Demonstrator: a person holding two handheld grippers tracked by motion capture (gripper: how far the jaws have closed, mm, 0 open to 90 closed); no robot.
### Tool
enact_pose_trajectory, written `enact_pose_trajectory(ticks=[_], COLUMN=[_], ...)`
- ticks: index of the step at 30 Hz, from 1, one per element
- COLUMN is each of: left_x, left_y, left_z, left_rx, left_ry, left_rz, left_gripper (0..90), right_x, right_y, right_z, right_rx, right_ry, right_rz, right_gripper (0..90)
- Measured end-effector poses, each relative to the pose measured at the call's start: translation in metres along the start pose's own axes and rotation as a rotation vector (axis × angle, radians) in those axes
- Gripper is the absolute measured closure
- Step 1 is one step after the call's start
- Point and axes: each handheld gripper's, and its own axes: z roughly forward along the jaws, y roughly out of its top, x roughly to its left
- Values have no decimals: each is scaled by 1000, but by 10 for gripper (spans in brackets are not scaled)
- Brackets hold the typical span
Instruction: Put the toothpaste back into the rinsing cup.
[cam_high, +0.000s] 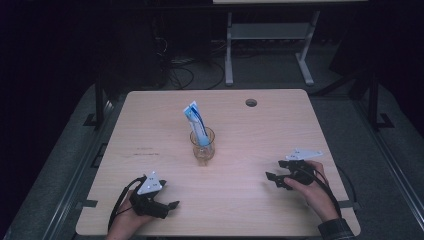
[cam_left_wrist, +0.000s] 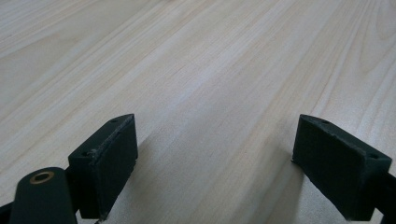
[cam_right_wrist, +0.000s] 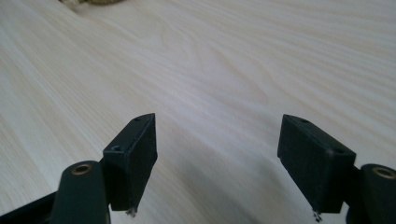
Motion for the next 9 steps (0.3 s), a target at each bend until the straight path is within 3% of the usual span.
enact_pose_trajectory(ticks=[9], left_x=[0], left_y=[0], left_z=[0], left_rx=[-2], left_ry=[1], left_rz=[-1], left_gripper=[134], right_x=[-3], right_y=[-14], right_z=[-5], right_rx=[23], right_ry=[-24], right_rz=[1], right_gripper=[253])
